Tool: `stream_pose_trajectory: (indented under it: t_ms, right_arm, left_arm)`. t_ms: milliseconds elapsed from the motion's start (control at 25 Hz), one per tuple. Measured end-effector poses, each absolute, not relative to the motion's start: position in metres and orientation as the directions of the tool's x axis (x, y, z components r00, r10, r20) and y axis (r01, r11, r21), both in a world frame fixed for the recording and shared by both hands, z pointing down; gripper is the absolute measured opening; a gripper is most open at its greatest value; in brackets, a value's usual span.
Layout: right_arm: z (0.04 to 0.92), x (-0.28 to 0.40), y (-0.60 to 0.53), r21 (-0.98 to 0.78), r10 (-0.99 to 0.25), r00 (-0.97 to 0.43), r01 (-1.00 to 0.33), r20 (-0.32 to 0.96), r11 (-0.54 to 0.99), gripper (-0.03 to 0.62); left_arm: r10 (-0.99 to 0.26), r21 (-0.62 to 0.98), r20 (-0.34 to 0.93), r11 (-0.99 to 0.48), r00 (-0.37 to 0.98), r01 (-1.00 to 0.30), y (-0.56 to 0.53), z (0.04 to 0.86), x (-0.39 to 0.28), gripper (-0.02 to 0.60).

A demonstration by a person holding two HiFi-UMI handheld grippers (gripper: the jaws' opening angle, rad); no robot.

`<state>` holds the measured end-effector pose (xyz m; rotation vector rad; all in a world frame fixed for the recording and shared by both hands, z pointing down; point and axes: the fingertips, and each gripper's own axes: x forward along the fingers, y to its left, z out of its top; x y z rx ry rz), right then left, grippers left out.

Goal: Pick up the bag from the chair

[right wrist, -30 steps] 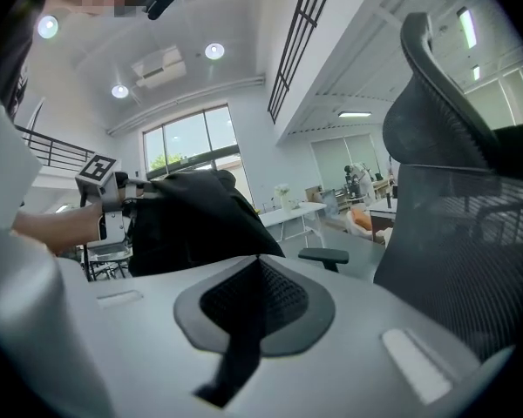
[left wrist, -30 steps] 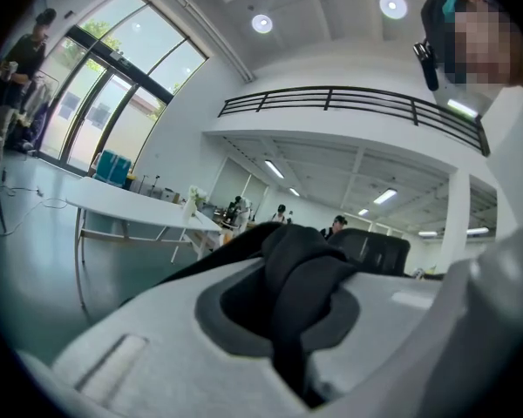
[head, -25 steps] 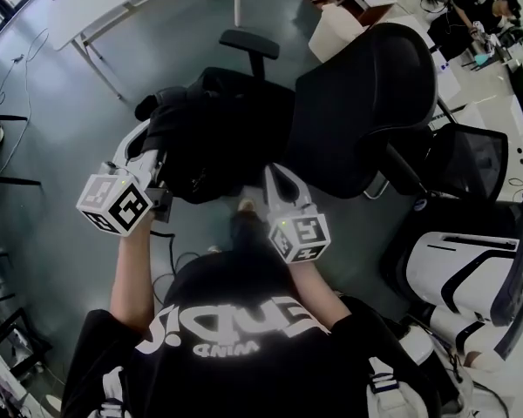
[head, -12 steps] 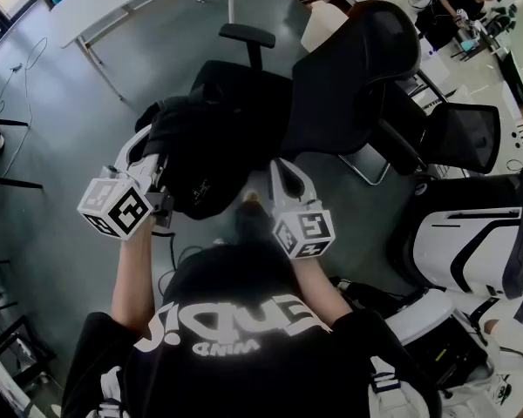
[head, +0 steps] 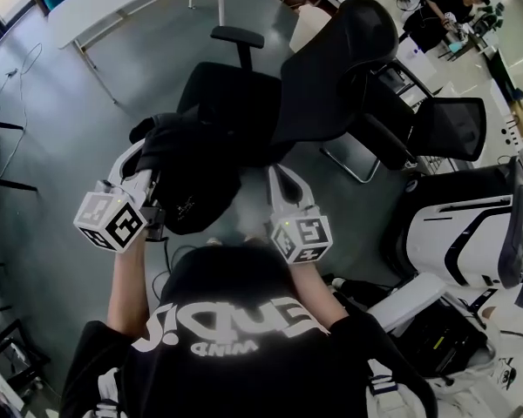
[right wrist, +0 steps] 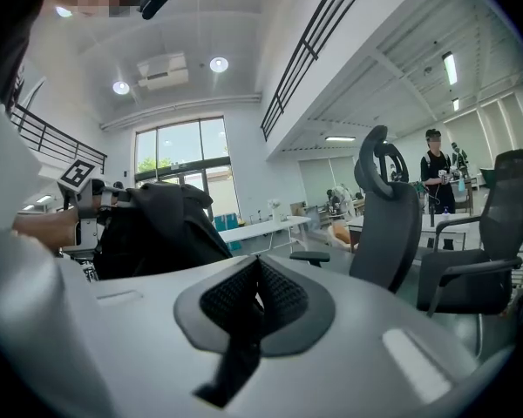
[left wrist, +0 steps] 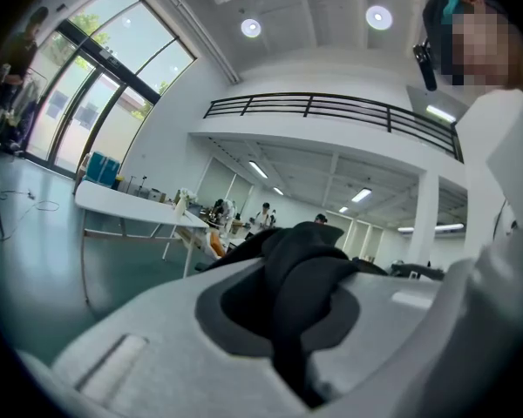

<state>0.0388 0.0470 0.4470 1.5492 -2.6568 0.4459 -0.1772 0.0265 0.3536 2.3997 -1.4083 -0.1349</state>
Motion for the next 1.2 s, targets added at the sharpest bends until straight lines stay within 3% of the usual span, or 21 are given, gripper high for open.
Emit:
stream_pose_trajectory:
  t_ms: [560,1200]
  right_arm:
    - [0.445,0.047,0.064,-0.239,-0.785,-0.600,-0.794,0.156,0.559,0.002]
    - [0.448,0.052,0.076,-0.248,-0.764,-0.629,-0.770,0.146,0.588,0.002]
  left_arm:
    - [-0.907,0.387,0.115,-0.335,0.406,-0.859,0.090,0.369,-0.165,0.023]
    - [-0.905,0.418,0.235,-0.235,0.355,-0.877,0.124,0.432,-0.160,0.021]
